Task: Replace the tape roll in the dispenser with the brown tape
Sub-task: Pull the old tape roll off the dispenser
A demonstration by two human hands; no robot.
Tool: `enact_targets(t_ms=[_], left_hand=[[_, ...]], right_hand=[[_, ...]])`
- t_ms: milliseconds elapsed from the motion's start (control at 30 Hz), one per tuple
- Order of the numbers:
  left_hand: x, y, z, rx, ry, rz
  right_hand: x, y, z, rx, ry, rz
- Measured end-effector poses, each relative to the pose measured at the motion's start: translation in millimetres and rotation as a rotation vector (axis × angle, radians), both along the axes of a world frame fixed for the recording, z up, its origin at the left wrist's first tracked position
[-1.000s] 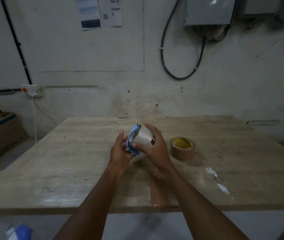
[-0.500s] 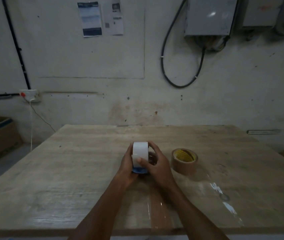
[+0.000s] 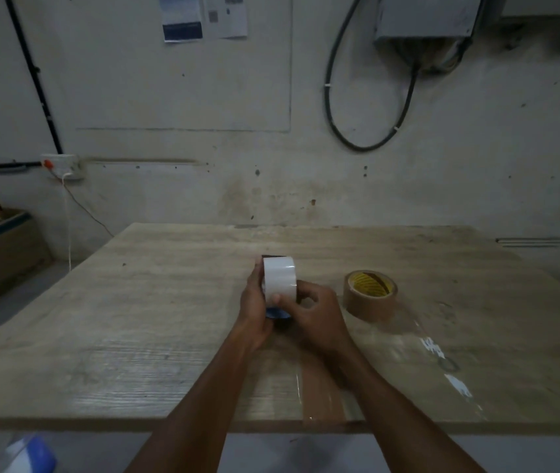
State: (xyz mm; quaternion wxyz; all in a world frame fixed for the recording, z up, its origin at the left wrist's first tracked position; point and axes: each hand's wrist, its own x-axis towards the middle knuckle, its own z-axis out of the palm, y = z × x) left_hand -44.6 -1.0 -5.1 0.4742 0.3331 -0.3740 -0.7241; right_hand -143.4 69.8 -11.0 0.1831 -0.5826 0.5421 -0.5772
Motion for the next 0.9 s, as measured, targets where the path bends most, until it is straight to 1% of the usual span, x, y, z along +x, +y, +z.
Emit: enact_targets(t_ms=[67, 100, 367, 500, 667, 833, 900], left_hand=[[1, -2, -3, -0.004, -0.005, 0.004], [1, -2, -3, -0.001, -0.006, 0.003], [1, 1, 0, -0.017, 0.015, -0.02], [-1, 0, 1, 0.009, 0.033, -0.038], [-4, 1, 6, 0.089, 0.134, -0.099], [-4, 6, 11, 0.171, 0.26, -0.121], [-5, 5, 12, 0.186, 0.279, -0.106]], right_hand=[[-1, 2, 2, 0.025, -0.105, 0.054], [-1, 2, 3, 0.037, -0.127, 0.059], [4, 0, 4, 0.088, -0.197, 0.058], [7, -4, 15, 0.082, -0.261, 0.042], [7, -11, 39, 0.063, -0.219, -0.019], [9, -19, 54, 0.135, -0.273, -0.034], [10, -21, 57, 0.166, -0.29, -0.058]])
